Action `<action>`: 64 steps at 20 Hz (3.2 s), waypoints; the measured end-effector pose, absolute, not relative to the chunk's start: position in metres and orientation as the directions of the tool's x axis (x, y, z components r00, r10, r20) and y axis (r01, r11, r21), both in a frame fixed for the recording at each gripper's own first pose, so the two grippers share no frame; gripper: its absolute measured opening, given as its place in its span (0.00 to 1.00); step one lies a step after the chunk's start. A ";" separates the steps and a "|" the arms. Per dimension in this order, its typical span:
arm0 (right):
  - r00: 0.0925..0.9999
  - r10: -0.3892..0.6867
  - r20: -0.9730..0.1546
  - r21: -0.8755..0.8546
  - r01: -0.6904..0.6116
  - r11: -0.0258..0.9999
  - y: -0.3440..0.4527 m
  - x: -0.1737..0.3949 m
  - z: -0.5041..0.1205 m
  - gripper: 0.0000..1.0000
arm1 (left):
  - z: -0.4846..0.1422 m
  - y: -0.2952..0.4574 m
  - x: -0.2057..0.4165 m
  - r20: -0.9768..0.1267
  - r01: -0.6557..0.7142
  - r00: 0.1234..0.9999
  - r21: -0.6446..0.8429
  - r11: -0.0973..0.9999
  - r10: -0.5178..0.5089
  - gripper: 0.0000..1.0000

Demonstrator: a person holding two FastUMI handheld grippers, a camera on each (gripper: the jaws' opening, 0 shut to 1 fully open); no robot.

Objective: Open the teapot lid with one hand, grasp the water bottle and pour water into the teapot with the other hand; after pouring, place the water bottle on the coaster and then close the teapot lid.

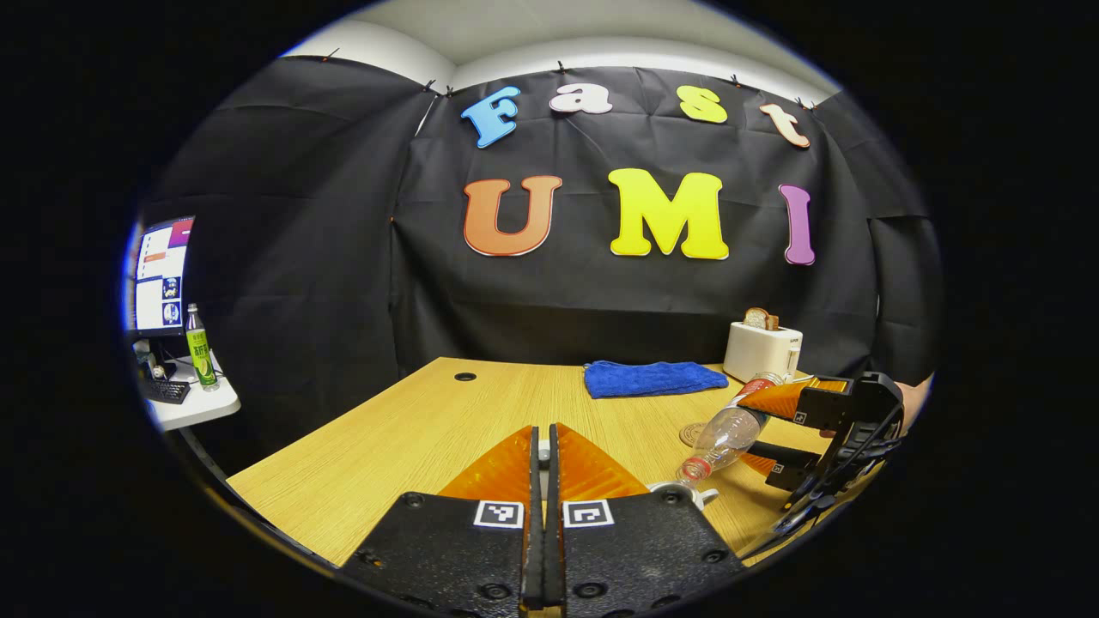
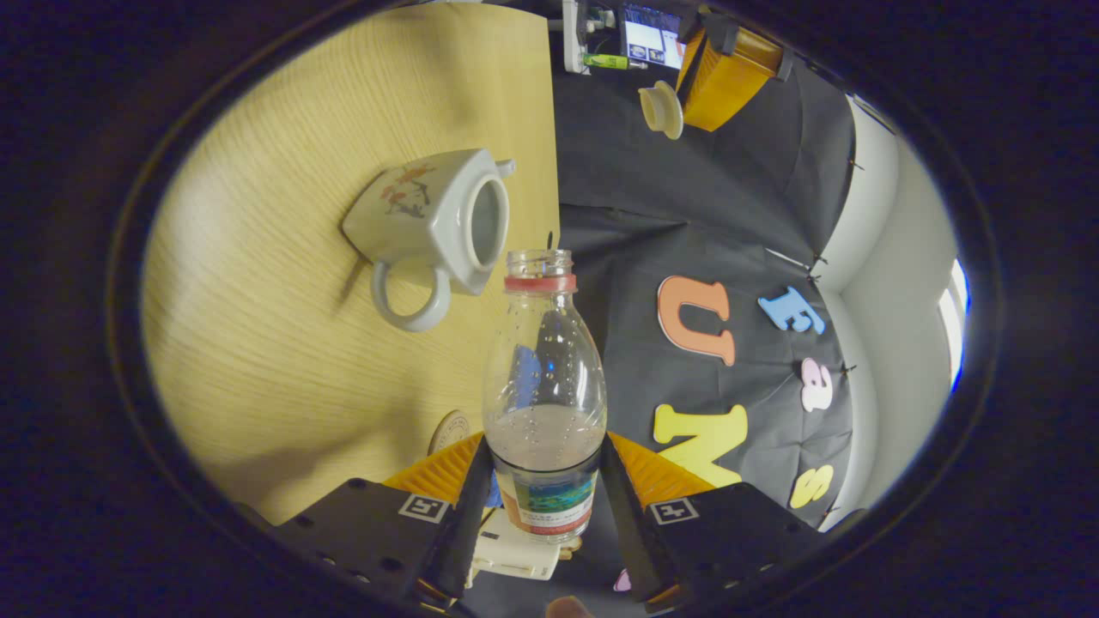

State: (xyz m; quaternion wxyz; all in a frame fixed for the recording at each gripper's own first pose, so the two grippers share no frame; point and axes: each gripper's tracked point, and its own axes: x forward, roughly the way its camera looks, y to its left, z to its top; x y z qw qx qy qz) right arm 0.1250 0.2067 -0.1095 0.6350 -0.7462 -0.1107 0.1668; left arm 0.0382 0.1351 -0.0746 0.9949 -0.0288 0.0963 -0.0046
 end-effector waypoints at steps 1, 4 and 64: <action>0.919 0.380 -0.106 -0.983 -0.041 -0.176 0.207 0.126 -0.109 0.69 | -0.075 0.136 0.037 -0.192 0.001 0.981 -0.061 0.998 -0.012 0.03; 0.916 0.390 -0.094 -0.979 -0.014 -0.205 0.209 0.126 -0.106 0.69 | -0.076 0.137 0.037 -0.196 -0.003 0.981 -0.064 0.998 -0.010 0.03; 0.872 0.489 0.019 -0.838 0.280 -0.467 0.238 0.119 -0.059 0.69 | -0.070 0.137 0.031 -0.192 0.026 0.980 -0.087 0.996 -0.042 0.03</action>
